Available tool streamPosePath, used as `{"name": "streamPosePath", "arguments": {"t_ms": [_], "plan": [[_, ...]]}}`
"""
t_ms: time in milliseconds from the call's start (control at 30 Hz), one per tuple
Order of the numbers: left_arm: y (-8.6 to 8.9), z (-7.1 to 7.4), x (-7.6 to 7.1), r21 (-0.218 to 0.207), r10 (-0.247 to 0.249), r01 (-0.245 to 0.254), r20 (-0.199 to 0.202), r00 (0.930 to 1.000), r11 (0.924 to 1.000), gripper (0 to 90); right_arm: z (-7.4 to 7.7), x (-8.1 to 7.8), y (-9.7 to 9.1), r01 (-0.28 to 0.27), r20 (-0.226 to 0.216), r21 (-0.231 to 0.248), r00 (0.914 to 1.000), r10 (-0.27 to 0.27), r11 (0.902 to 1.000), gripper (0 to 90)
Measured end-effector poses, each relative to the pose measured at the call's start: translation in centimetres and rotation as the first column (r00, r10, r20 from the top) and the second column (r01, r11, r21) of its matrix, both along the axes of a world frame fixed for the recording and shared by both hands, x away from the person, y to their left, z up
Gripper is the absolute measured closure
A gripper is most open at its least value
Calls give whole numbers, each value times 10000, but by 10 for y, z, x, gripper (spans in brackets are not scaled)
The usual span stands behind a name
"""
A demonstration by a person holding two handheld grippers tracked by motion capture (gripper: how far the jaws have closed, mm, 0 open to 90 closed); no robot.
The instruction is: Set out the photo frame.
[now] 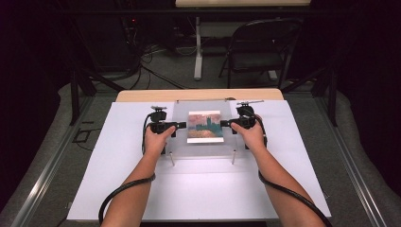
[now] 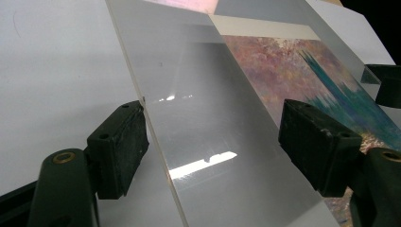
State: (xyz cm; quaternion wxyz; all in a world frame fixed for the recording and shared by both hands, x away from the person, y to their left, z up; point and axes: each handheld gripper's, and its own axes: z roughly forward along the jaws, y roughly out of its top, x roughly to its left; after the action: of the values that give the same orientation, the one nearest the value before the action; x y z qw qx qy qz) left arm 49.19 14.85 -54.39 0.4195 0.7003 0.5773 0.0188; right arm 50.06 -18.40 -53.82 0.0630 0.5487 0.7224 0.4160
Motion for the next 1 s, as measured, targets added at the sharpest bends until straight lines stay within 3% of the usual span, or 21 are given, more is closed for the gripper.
{"name": "streamPosePath", "arguments": {"t_ms": [333, 533, 1000], "plan": [[-1, 1, 1, 5, 31, -31, -150, 9999, 10000, 248, -2, 2, -1, 21, -200, 242, 9998, -16, 9997, 274], [0, 1, 1, -5, 27, -28, -169, 9999, 10000, 250, -4, 3, -3, -12, -516, 680, 9987, 48, 9977, 283], [-1, 3, 3, 17, 261, -260, -224, 9994, 9997, 280, 1, 1, 0, 82, -472, 277, 9989, -69, 9996, 291]]}}
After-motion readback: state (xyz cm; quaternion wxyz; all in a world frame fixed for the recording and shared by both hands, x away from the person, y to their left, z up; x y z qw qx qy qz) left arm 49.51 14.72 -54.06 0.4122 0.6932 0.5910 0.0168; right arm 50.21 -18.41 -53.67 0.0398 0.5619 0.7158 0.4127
